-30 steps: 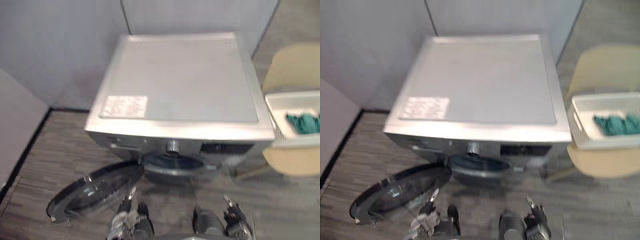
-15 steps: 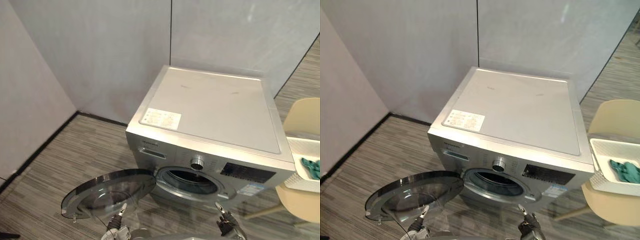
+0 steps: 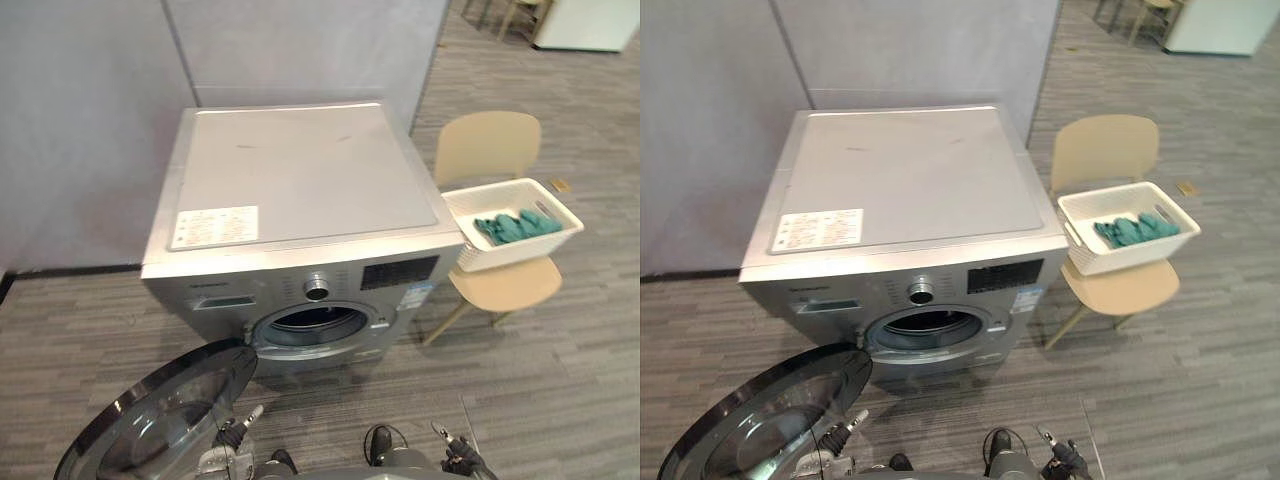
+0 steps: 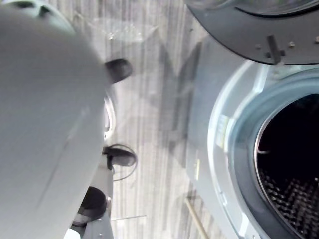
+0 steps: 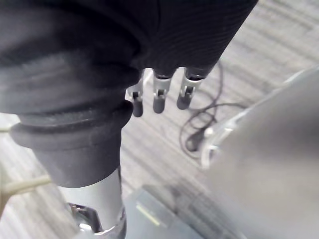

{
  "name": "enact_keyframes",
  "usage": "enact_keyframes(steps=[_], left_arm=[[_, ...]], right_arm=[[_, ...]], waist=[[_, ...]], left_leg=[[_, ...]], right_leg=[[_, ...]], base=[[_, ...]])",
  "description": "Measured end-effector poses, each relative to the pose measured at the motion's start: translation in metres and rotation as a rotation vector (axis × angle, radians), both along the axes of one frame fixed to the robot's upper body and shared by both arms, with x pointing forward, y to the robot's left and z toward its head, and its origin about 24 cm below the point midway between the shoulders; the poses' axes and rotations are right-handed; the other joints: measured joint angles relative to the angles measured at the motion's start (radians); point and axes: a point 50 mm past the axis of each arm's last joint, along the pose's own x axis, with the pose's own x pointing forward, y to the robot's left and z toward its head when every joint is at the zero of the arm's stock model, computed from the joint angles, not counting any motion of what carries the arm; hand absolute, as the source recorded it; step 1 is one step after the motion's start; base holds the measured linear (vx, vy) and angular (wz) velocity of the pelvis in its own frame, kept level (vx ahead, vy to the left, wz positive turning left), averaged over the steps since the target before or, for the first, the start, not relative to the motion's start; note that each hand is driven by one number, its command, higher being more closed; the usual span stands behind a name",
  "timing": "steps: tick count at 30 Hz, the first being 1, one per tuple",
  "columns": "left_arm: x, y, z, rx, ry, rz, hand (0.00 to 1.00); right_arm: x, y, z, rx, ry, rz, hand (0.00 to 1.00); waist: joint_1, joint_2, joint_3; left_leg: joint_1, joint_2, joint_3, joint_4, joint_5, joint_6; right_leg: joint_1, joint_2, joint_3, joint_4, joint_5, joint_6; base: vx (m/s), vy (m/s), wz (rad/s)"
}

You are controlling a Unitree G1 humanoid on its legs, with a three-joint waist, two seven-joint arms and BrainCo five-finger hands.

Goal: Pick up the laundry basket with both hands and put the clothes into the washing machine.

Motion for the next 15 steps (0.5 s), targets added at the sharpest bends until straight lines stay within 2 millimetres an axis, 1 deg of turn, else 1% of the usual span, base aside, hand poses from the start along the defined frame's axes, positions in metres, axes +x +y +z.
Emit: enact_keyframes(steps=[1, 2, 3, 4, 5, 6, 7, 8, 9, 10, 11, 12, 13, 14, 15], left_arm=[[-0.002, -0.001, -0.001, 0.0, 0.007, -0.014, 0.0], [-0.005, 0.001, -0.001, 0.011, 0.014, -0.031, 0.0], [-0.007, 0.005, -0.001, 0.022, 0.02, -0.039, 0.0], [-0.007, 0.013, 0.0, 0.043, 0.025, -0.039, 0.0], [-0.008, 0.008, -0.001, 0.03, 0.03, -0.039, 0.0], [-0.012, -0.001, -0.004, 0.004, 0.041, -0.04, 0.0], [-0.013, -0.004, -0.004, -0.002, 0.044, -0.04, 0.0], [-0.013, -0.006, -0.004, -0.005, 0.043, -0.042, 0.0], [-0.013, -0.005, -0.004, -0.002, 0.042, -0.038, 0.0], [-0.013, -0.004, -0.004, -0.002, 0.039, -0.034, 0.0], [-0.011, -0.003, -0.003, 0.0, 0.03, -0.027, 0.0], [-0.008, -0.001, -0.001, 0.006, 0.012, -0.021, 0.0], [-0.001, 0.003, 0.002, 0.031, -0.027, -0.019, 0.0], [0.001, 0.003, 0.004, 0.036, -0.041, -0.018, 0.0], [0.004, 0.001, 0.004, 0.034, -0.047, -0.025, 0.0]], right_arm=[[-0.007, -0.003, -0.001, -0.005, 0.033, 0.002, 0.0], [-0.01, -0.004, -0.002, -0.016, 0.06, 0.014, 0.0], [-0.012, -0.002, -0.003, -0.009, 0.06, 0.02, 0.0], [-0.014, 0.001, -0.003, 0.005, 0.057, 0.024, 0.0], [-0.012, 0.0, -0.003, 0.005, 0.052, 0.027, 0.0], [-0.01, -0.006, -0.001, -0.015, 0.044, 0.036, 0.0], [-0.01, -0.01, -0.001, -0.025, 0.047, 0.043, 0.0], [-0.011, -0.008, -0.001, -0.027, 0.053, 0.074, 0.0], [-0.011, -0.006, -0.001, -0.024, 0.05, 0.116, 0.0], [-0.009, -0.004, -0.001, -0.022, 0.039, 0.134, 0.0], [-0.005, -0.004, 0.0, -0.027, 0.024, 0.155, 0.0], [0.0, -0.004, 0.002, -0.038, 0.007, 0.181, 0.0], [0.005, -0.004, 0.003, -0.049, -0.009, 0.207, 0.0], [0.008, -0.003, 0.003, -0.052, -0.016, 0.214, 0.0], [0.011, -0.006, 0.004, -0.06, -0.023, 0.217, 0.0]], waist=[[0.009, 0.001, -0.014], [0.019, -0.016, -0.026], [0.024, -0.031, -0.035], [0.025, -0.068, -0.044], [0.028, -0.042, -0.039], [0.03, -0.018, -0.035], [0.03, -0.013, -0.035], [0.029, 0.001, -0.043], [0.031, -0.003, -0.039], [0.032, -0.005, -0.036], [0.033, -0.006, -0.033], [0.034, 0.01, -0.019], [0.037, -0.022, -0.006], [0.044, -0.012, 0.003], [0.044, -0.008, 0.006]], left_leg=[[0.002, 0.019, 0.034, 0.004, 0.006, -0.013], [-0.003, 0.028, 0.053, 0.012, 0.019, -0.034], [-0.013, 0.028, 0.064, 0.015, 0.024, -0.043], [-0.024, 0.037, 0.07, 0.02, 0.036, -0.071], [-0.023, 0.068, 0.07, 0.019, 0.041, -0.081], [-0.009, 0.124, 0.052, 0.022, 0.049, -0.098], [-0.001, 0.145, 0.057, 0.026, 0.057, -0.111], [0.01, 0.188, 0.06, 0.061, 0.06, -0.116], [0.01, 0.239, 0.059, 0.13, 0.06, -0.116], [0.005, 0.268, 0.057, 0.179, 0.06, -0.116], [-0.011, 0.316, 0.05, 0.27, 0.062, -0.113], [-0.059, 0.386, 0.009, 0.418, 0.077, -0.04], [-0.163, 0.418, -0.129, 0.606, 0.118, 0.071], [-0.204, 0.392, -0.204, 0.677, 0.081, 0.052], [-0.243, 0.345, -0.276, 0.735, 0.02, 0.0]], right_leg=[[0.023, -0.072, -0.1, 0.041, -0.019, 0.013], [0.055, -0.102, -0.139, -0.011, 0.01, 0.072], [0.066, -0.11, -0.124, -0.073, 0.051, 0.131], [0.087, -0.064, -0.083, -0.189, 0.039, 0.227], [0.094, -0.023, -0.077, -0.228, 0.067, 0.204], [0.126, 0.066, -0.05, -0.311, 0.096, 0.175], [0.137, 0.089, -0.045, -0.329, 0.102, 0.165], [0.161, 0.13, -0.028, -0.359, 0.105, 0.155], [0.176, 0.163, -0.003, -0.373, 0.099, 0.133], [0.18, 0.176, 0.01, -0.375, 0.096, 0.122], [0.192, 0.198, 0.037, -0.375, 0.089, 0.106], [0.193, 0.227, 0.065, -0.368, 0.072, 0.082], [0.208, 0.234, 0.11, -0.363, 0.058, 0.059], [0.212, 0.233, 0.126, -0.362, 0.049, 0.044], [0.207, 0.226, 0.14, -0.357, 0.043, 0.036]], base=[[0.08, -0.109, -0.77], [0.07, -0.158, -0.83], [0.01, -0.291, -0.79], [-0.01, -0.304, -0.67], [0.0, -0.448, -0.94], [0.0, -0.34, -0.75], [0.0, -0.381, -0.76], [0.0, -0.297, -0.6], [-0.01, -0.297, -0.62], [-0.02, -0.289, -0.64], [-0.04, -0.219, -0.68], [-0.06, -0.263, -0.92], [-0.05, -0.153, -0.86], [-0.01, -0.089, -0.71], [0.04, 0.032, -0.62]])
